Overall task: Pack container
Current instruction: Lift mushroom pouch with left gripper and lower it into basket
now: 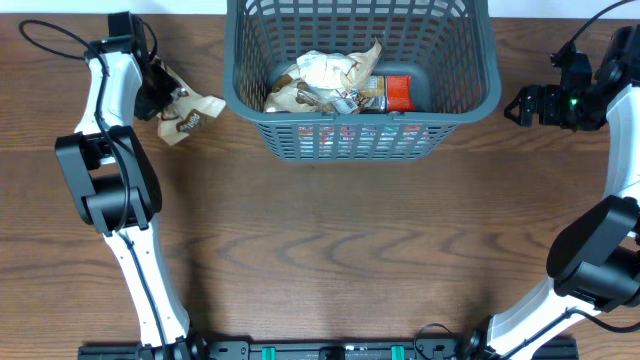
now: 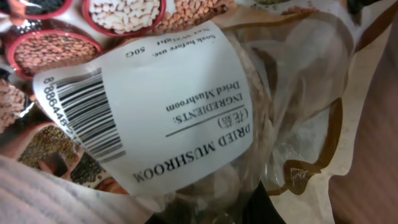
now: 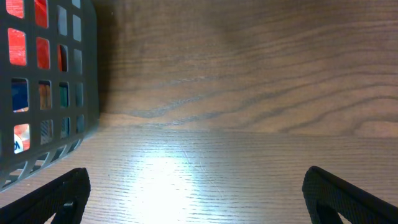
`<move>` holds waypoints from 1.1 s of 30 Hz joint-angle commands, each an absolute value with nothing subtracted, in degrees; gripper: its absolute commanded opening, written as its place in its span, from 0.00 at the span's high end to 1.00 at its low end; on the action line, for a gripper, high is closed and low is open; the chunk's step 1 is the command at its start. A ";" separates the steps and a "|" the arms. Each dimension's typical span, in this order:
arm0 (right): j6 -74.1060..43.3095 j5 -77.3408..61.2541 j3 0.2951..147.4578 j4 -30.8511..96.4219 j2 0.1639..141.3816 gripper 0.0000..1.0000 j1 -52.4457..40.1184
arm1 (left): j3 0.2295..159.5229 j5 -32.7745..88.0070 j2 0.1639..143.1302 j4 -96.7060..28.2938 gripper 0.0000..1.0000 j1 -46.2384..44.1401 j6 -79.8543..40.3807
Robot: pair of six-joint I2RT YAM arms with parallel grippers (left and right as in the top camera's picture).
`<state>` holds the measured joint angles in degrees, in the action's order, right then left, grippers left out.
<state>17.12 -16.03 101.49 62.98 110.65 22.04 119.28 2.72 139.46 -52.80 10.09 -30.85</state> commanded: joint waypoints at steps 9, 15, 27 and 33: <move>17.87 -16.27 101.23 62.94 110.37 0.01 21.67 | 118.50 4.27 115.83 -54.61 0.94 7.44 -16.29; 17.85 -16.27 101.23 62.96 110.37 0.01 21.67 | 118.52 1.85 101.45 -55.24 0.94 3.03 -7.35; 17.85 -16.29 101.23 63.83 110.37 0.01 21.67 | 118.52 7.27 93.17 -57.80 0.94 -14.98 30.85; 17.85 -16.29 101.23 64.27 110.37 0.01 21.67 | 118.52 8.58 95.88 -55.59 0.94 -21.76 45.76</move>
<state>17.15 -16.03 101.49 64.03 110.65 22.04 118.41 7.16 94.50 -56.82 -20.12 33.52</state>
